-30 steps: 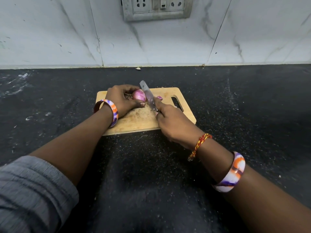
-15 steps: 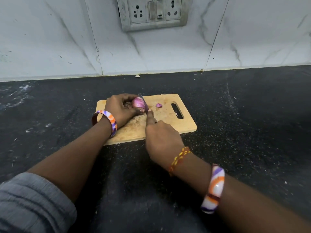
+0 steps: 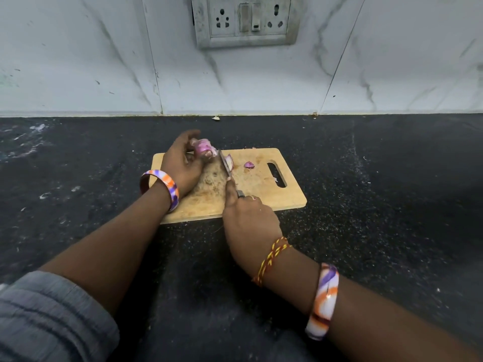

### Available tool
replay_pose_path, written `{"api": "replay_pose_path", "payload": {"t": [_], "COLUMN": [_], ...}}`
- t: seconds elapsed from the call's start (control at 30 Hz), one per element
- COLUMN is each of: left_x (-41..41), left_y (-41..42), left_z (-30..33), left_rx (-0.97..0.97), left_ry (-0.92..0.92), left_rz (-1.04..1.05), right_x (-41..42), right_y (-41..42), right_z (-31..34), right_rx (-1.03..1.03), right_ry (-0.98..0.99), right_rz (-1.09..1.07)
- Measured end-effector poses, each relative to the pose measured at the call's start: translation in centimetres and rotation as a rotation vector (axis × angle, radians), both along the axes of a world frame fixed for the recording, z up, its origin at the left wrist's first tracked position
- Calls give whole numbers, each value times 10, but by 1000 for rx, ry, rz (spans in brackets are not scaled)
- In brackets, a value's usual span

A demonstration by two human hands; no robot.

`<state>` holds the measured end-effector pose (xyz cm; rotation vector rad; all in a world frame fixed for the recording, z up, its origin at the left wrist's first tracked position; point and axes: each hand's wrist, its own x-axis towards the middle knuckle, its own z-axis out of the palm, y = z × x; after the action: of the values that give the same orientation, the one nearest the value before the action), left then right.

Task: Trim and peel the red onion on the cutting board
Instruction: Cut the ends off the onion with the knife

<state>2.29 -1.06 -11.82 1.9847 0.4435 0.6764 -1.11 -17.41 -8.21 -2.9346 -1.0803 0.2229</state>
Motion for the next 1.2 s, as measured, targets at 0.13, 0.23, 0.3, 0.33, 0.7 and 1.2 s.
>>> {"api": "replay_pose_path", "payload": {"t": [0.13, 0.23, 0.3, 0.33, 0.7, 1.2], "left_x": [0, 2, 2, 1, -9, -5], "left_y": [1, -1, -4, -5, -13, -8], "left_z": [1, -1, 1, 3, 17, 9], "left_rx": [-39, -111, -121, -110, 81, -234], "left_ry": [-50, -66, -60, -42, 68, -43], "left_rz": [-18, -1, 22, 30, 72, 2], "right_x": [17, 20, 17, 14, 8, 22], "right_y": [-7, -19, -25, -26, -32, -34], "right_z": [15, 25, 29, 29, 17, 6], "right_rx": [28, 38, 71, 84, 62, 127], "right_ry": [-77, -64, -57, -48, 35, -151], "right_rz": [-25, -74, -74, -61, -34, -25]}}
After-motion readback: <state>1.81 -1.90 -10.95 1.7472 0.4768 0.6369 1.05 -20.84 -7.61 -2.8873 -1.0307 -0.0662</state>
